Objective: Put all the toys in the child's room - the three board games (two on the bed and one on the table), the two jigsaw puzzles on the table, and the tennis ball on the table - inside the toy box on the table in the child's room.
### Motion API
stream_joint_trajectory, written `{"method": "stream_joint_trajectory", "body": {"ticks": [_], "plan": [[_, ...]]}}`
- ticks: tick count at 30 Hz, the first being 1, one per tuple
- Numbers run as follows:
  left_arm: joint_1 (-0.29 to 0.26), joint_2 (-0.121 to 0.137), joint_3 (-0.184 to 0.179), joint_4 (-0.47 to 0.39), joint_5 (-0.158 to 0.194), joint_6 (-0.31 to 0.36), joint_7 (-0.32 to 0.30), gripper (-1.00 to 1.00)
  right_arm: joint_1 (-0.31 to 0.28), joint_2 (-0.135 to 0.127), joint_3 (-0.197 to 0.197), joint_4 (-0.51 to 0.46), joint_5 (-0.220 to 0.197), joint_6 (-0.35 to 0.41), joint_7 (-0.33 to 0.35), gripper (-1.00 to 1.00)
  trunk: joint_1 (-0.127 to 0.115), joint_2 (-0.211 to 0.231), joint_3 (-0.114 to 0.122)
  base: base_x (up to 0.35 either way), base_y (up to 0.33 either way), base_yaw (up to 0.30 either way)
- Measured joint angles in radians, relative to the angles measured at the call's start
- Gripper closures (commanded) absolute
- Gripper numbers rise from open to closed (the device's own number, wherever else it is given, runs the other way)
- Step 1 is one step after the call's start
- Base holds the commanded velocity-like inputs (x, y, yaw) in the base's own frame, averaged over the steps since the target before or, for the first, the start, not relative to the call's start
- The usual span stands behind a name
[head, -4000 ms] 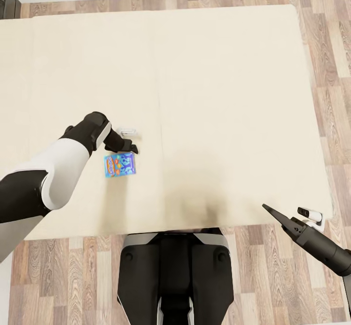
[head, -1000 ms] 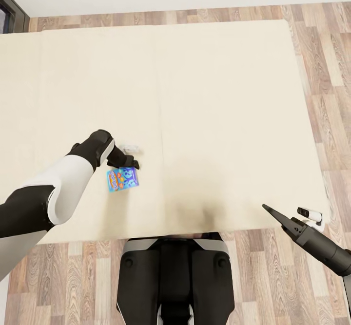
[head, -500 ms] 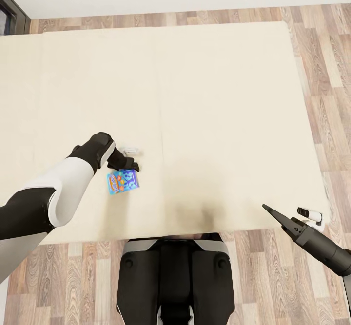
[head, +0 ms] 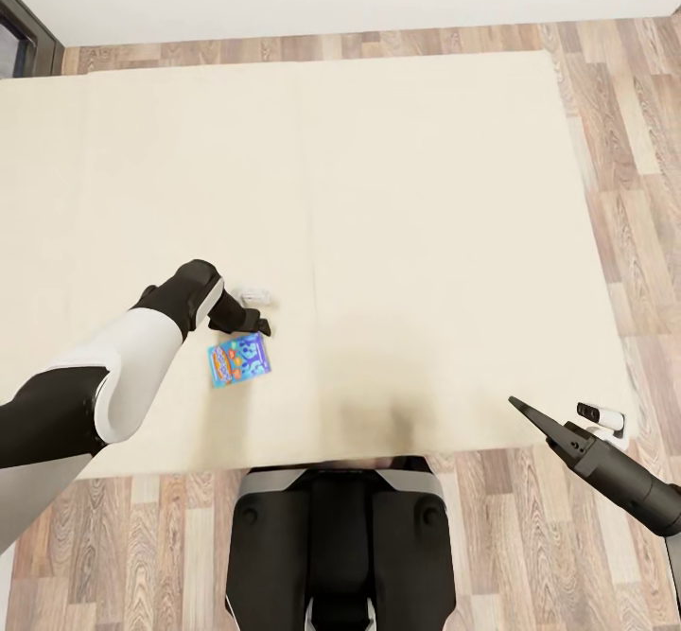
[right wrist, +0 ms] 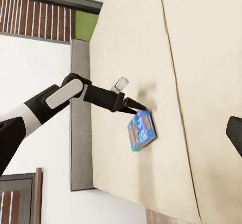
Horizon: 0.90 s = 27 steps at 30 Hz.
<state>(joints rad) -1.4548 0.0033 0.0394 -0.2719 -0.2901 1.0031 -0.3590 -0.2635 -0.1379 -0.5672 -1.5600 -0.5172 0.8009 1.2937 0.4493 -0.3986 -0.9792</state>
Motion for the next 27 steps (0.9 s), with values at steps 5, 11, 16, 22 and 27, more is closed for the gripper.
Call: {"method": "stream_joint_trajectory", "body": {"ticks": [5, 11, 16, 22, 27], "plan": [[0.002, 0.000, 0.001, 0.000, 0.001, -0.001, 0.000, -1.00, 0.000, 0.000, 0.000, 0.000, 0.000, 0.000, 0.000, -1.00, 0.000, 0.000, 0.004, 0.000, 0.000, -0.018], [0.012, 0.000, 0.001, 0.000, 0.001, -0.001, 0.000, -1.00, 0.000, 0.000, 0.000, 0.000, 0.000, -0.001, 0.000, -1.00, 0.000, 0.000, 0.012, 0.000, 0.000, -0.003], [0.017, -0.001, 0.000, 0.000, 0.001, -0.001, 0.000, -1.00, 0.000, 0.000, 0.000, 0.000, 0.000, -0.001, 0.000, -1.00, 0.000, 0.000, 0.018, 0.000, 0.000, 0.000], [0.028, -0.001, 0.000, 0.000, 0.001, -0.002, 0.000, -1.00, 0.000, 0.000, 0.000, 0.000, 0.000, 0.000, 0.000, -1.00, 0.000, 0.000, 0.019, 0.000, 0.000, 0.000], [0.034, -0.001, 0.001, 0.000, 0.000, -0.003, 0.000, -1.00, 0.000, 0.000, 0.000, 0.000, 0.000, 0.000, 0.000, -1.00, 0.000, 0.000, 0.019, 0.000, 0.000, 0.000]]}}
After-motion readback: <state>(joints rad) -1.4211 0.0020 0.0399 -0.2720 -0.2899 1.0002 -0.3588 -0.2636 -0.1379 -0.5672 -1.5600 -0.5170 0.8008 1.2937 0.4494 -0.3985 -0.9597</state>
